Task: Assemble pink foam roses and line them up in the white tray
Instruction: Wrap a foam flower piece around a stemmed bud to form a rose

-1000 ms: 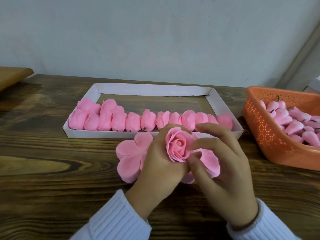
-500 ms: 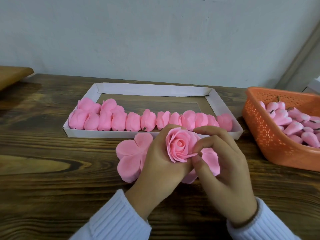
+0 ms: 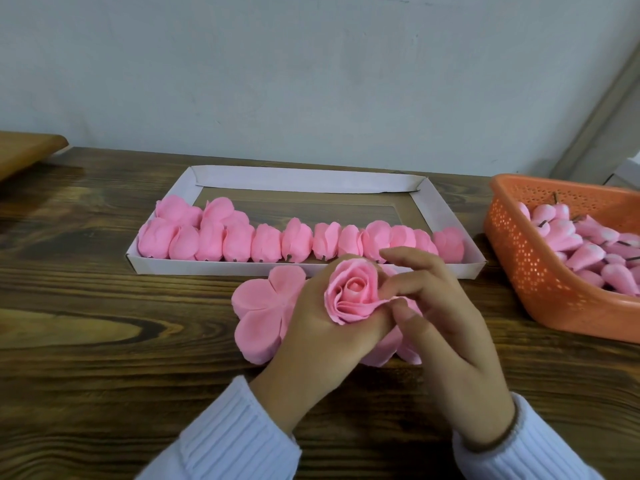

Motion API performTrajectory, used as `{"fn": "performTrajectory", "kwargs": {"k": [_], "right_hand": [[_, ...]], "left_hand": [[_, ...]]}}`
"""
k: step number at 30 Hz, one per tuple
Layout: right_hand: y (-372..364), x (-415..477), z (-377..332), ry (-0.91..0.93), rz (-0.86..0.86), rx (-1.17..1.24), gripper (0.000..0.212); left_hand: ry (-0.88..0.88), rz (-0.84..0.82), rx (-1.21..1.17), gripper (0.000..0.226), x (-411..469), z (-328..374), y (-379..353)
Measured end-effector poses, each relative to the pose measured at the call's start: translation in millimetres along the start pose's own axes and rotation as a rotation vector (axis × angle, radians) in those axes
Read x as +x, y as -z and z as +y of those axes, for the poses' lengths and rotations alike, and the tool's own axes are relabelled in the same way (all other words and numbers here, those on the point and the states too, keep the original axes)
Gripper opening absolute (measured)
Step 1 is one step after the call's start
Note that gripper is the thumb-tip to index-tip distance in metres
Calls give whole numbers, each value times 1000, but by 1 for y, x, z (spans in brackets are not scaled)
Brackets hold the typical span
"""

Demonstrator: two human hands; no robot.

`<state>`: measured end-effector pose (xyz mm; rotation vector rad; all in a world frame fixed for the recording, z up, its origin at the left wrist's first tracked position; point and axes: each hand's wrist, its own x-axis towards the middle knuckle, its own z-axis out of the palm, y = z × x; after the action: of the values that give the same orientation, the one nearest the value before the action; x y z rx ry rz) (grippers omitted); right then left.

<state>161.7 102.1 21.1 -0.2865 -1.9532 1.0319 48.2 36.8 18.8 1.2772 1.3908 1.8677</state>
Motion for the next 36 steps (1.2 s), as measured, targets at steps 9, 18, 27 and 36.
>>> {"fn": "performTrajectory", "kwargs": {"k": [9, 18, 27, 36], "right_hand": [[2, -3, 1, -48, -39, 132, 16], [-3, 1, 2, -636, 0, 487, 22], [-6, 2, -4, -908, -252, 864, 27], [-5, 3, 2, -928, -439, 1124, 42]], "left_hand": [[23, -36, -8, 16, 0, 1, -2], [-90, 26, -78, 22, -2, 6, 1], [-93, -26, -180, 7, -3, 6, 2], [-30, -130, -193, 9, -4, 9, 4]]}}
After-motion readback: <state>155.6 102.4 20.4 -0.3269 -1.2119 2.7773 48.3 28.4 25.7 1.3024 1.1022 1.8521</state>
